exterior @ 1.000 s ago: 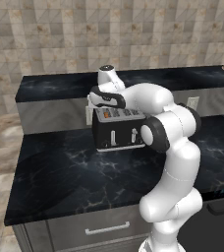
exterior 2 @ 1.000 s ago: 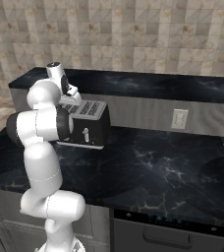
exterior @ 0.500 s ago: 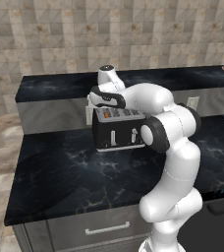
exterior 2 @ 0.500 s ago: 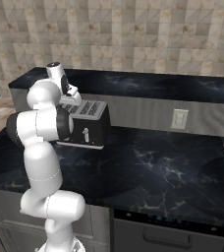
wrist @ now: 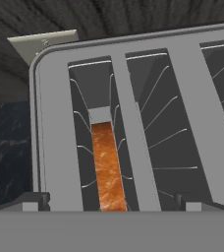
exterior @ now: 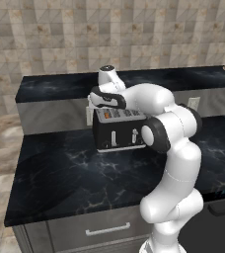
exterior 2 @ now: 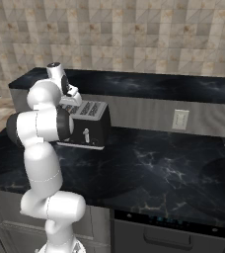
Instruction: Start the toaster. Once the lever pops up, take the bread to the plate on the dining counter.
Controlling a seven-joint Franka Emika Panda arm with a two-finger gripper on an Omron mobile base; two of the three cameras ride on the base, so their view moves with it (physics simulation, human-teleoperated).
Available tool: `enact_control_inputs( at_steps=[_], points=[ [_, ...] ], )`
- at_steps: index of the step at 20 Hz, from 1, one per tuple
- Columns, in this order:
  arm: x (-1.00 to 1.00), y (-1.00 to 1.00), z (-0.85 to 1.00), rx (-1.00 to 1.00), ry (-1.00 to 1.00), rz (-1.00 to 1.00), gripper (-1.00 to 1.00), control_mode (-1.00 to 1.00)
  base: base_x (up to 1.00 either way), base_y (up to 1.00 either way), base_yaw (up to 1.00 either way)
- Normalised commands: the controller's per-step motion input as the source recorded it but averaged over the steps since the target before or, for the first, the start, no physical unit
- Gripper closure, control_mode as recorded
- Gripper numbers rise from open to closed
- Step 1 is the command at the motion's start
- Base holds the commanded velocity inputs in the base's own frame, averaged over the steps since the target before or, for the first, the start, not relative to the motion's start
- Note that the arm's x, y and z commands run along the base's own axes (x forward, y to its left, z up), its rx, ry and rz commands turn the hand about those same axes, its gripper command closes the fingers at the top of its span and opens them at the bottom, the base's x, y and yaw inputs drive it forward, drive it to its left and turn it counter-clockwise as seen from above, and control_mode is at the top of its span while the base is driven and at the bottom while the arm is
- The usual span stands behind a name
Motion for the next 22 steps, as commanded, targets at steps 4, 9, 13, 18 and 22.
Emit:
enact_control_inputs(
  at_steps=[4, 9, 13, 18, 22],
  points=[
    [0.0, 0.0, 0.0, 0.0, 0.0, 0.0, -1.0, -1.0, 0.0, 0.0, 0.0],
    [0.0, 0.0, 0.0, 0.0, 0.0, 0.0, -1.0, -1.0, 0.0, 0.0, 0.0],
    [0.0, 0.0, 0.0, 0.0, 0.0, 0.0, -1.0, -1.0, 0.0, 0.0, 0.0],
    [0.0, 0.0, 0.0, 0.0, 0.0, 0.0, -1.0, -1.0, 0.0, 0.0, 0.0],
    [0.0, 0.0, 0.0, 0.0, 0.0, 0.0, -1.0, -1.0, 0.0, 0.0, 0.0]
  ],
)
